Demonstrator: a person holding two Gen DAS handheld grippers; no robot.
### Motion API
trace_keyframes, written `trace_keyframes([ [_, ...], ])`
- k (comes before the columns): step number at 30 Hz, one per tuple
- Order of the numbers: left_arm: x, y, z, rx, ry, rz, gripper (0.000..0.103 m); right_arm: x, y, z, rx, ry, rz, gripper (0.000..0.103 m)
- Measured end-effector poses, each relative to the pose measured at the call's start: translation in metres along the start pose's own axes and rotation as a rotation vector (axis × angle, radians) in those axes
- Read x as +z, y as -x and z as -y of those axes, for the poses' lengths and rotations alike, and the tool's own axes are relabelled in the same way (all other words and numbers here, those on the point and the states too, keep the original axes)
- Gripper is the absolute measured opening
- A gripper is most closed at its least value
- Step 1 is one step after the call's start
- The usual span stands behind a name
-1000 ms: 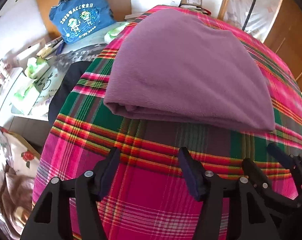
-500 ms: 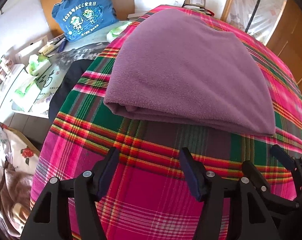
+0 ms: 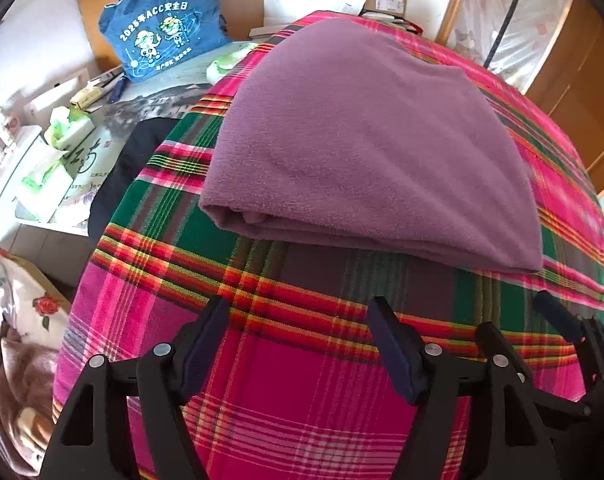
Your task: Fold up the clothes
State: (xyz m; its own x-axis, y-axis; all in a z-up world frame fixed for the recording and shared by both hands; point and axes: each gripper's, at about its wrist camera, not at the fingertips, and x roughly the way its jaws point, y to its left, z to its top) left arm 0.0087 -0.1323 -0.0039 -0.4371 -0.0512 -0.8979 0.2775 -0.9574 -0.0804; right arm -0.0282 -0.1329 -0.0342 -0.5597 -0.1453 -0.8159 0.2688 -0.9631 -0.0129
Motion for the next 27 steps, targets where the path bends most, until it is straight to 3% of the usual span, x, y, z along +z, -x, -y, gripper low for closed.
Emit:
trace_keyframes([
  [27,-0.004,0.000,0.011,0.045,-0.022,0.027,0.076,-0.002,0.001,-0.001,0.000,0.002,0.015,0.075],
])
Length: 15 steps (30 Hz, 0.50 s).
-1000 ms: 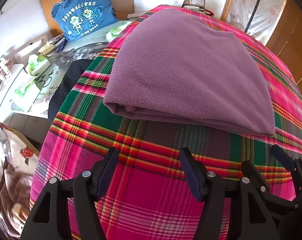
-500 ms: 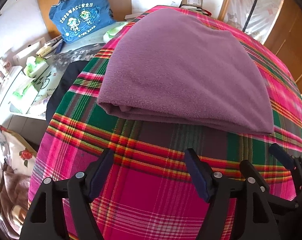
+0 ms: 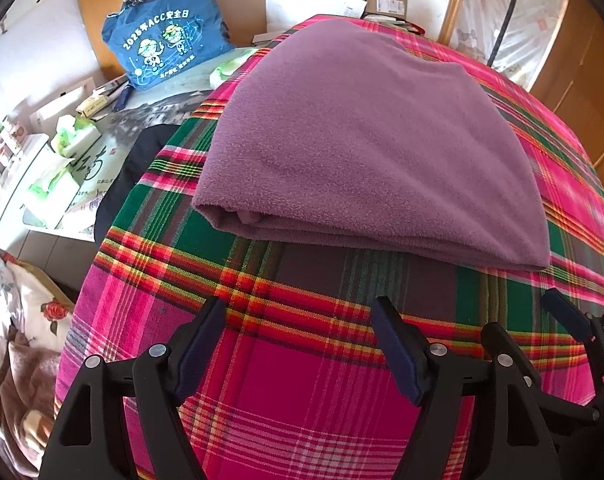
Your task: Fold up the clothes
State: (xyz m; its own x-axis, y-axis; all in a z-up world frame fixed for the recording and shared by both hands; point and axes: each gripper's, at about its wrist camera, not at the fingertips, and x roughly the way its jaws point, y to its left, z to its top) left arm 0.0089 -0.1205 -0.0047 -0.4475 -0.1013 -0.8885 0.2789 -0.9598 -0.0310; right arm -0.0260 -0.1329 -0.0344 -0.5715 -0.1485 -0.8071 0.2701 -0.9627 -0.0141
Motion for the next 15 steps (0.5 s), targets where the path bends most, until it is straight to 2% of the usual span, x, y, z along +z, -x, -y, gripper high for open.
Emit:
trace_keyframes([
  [15,0.0016,-0.0014,-0.0007,-0.004,0.014,-0.002,0.077,-0.0024,0.0002,-0.0025,-0.001,-0.001,0.009,0.075],
])
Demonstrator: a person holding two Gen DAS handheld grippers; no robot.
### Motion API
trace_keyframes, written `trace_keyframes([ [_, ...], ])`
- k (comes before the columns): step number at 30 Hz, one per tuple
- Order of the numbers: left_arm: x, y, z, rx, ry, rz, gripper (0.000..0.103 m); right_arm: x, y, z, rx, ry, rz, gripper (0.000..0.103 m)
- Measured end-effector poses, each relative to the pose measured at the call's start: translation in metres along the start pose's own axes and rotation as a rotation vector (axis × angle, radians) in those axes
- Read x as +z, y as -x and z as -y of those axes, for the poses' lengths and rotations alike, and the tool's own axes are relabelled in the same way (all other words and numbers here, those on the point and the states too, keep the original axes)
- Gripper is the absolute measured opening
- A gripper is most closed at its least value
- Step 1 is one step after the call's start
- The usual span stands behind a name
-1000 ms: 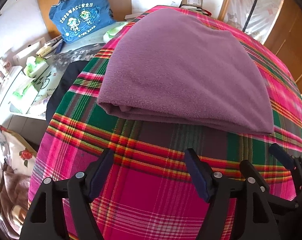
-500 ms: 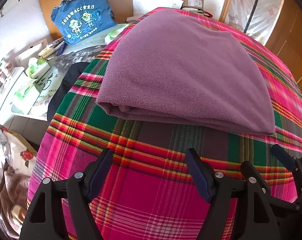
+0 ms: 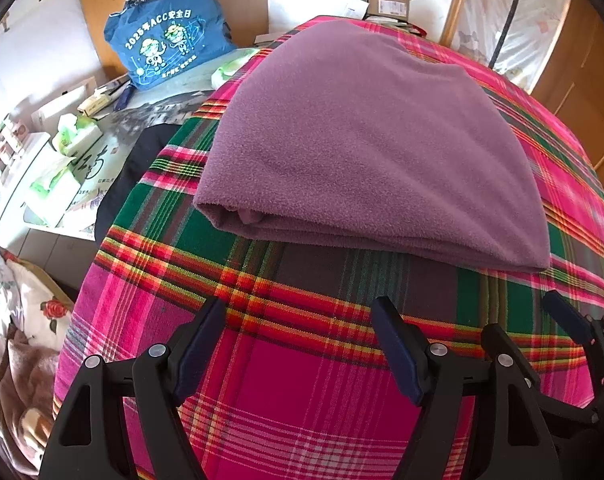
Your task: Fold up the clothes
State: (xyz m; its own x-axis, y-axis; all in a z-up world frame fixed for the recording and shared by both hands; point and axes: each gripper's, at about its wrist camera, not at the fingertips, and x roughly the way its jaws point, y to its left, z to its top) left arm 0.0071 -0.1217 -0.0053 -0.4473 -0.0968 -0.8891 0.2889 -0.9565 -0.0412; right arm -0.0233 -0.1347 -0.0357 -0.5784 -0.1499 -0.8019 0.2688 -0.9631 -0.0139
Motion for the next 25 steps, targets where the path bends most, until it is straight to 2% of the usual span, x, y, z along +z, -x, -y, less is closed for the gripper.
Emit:
trace_keyframes([
  [25,-0.0029,-0.0013,0.0028,0.016,0.003,0.016,0.077,-0.0021,0.0011,0.0031,0.002,0.001,0.010,0.076],
])
